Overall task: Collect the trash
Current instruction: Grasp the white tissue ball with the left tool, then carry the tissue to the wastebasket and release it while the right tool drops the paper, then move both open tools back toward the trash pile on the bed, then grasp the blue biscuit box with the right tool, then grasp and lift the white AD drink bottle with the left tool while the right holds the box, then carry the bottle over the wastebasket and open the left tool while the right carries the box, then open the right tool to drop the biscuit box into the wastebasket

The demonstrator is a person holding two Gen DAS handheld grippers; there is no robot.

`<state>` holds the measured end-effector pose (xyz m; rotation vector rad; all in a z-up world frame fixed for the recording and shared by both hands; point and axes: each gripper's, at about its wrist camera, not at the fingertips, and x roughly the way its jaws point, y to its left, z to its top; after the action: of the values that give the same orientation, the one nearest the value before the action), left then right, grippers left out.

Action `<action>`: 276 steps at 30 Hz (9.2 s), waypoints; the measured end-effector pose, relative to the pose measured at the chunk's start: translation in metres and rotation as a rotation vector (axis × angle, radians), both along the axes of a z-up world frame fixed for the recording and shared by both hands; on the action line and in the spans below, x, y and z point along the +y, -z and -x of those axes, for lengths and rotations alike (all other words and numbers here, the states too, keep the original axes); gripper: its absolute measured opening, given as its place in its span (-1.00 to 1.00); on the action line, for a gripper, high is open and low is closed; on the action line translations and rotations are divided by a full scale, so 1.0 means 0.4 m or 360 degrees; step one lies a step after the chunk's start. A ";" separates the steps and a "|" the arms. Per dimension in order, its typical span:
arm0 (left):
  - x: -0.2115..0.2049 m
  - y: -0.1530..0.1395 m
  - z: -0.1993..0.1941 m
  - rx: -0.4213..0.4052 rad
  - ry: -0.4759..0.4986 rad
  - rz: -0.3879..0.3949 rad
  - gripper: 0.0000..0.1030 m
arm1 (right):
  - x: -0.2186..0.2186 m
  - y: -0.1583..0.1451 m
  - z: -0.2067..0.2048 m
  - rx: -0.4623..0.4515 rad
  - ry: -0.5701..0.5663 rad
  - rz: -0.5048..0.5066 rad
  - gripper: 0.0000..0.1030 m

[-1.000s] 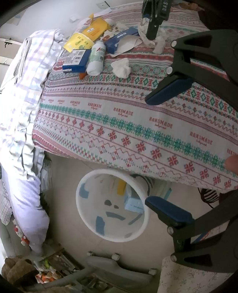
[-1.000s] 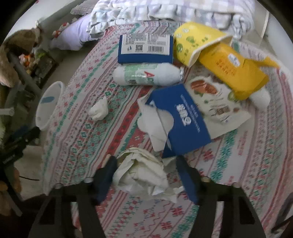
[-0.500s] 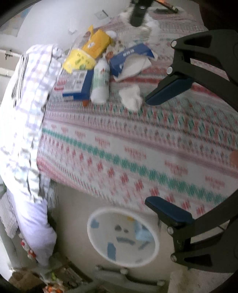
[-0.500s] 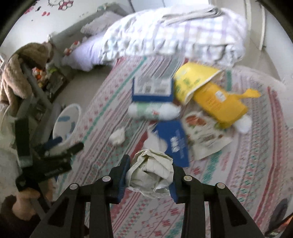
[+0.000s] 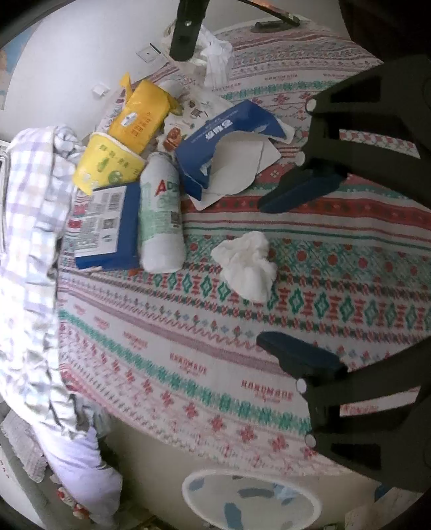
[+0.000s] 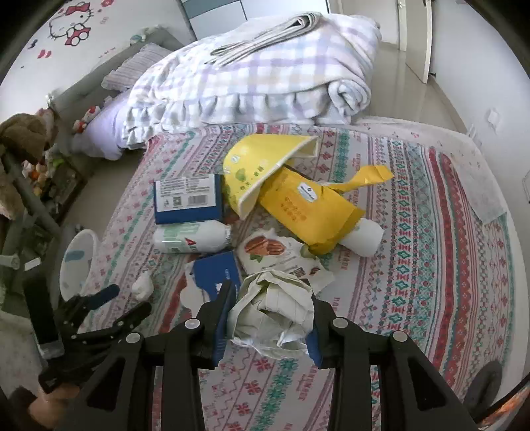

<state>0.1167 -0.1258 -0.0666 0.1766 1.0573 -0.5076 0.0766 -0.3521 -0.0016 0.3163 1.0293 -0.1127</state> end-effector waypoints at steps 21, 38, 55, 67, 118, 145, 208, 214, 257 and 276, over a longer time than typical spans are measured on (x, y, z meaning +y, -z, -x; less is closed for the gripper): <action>0.043 -0.034 -0.043 0.0005 -0.0130 0.0067 -0.45 | -0.007 -0.013 -0.035 -0.0037 0.0022 0.0004 -0.25; 0.304 -0.092 -0.075 -0.0049 -0.0423 0.0103 -0.45 | 0.198 -0.035 -0.115 -0.0086 -0.0179 0.0001 -0.24; 0.599 -0.077 -0.116 -0.0034 -0.0772 0.0127 -0.44 | 0.420 -0.012 -0.220 -0.0082 -0.0359 -0.0015 -0.24; 0.747 -0.079 -0.109 0.0049 -0.1085 0.0113 0.61 | 0.588 0.035 -0.283 -0.0052 -0.0509 -0.0108 -0.24; 0.595 -0.140 -0.058 -0.0124 -0.0843 -0.0103 0.92 | 0.419 0.006 -0.226 -0.0039 -0.0329 -0.0008 0.51; 0.375 -0.091 -0.038 -0.0062 -0.0525 -0.0198 0.92 | 0.110 0.167 -0.139 0.0359 -0.0127 0.0070 0.50; -0.260 0.012 -0.062 0.0012 0.0523 -0.0320 -0.20 | -0.204 0.054 -0.035 0.0146 0.0179 -0.0164 -0.20; -0.169 -0.020 -0.020 0.0088 0.0359 -0.0197 -0.25 | -0.163 0.018 -0.023 0.0083 0.0135 -0.0175 -0.20; 0.507 -0.098 -0.144 0.0034 -0.0588 0.0044 -0.26 | 0.489 0.028 -0.252 0.0053 -0.0417 -0.0182 -0.20; 0.673 -0.090 -0.161 0.0058 -0.0935 0.0020 0.60 | 0.650 0.110 -0.343 0.0172 -0.0500 -0.0272 -0.20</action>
<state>0.1812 0.1435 -0.0304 -0.1558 1.0813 0.0141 0.2137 -0.0920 -0.0458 0.3021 1.1868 0.2451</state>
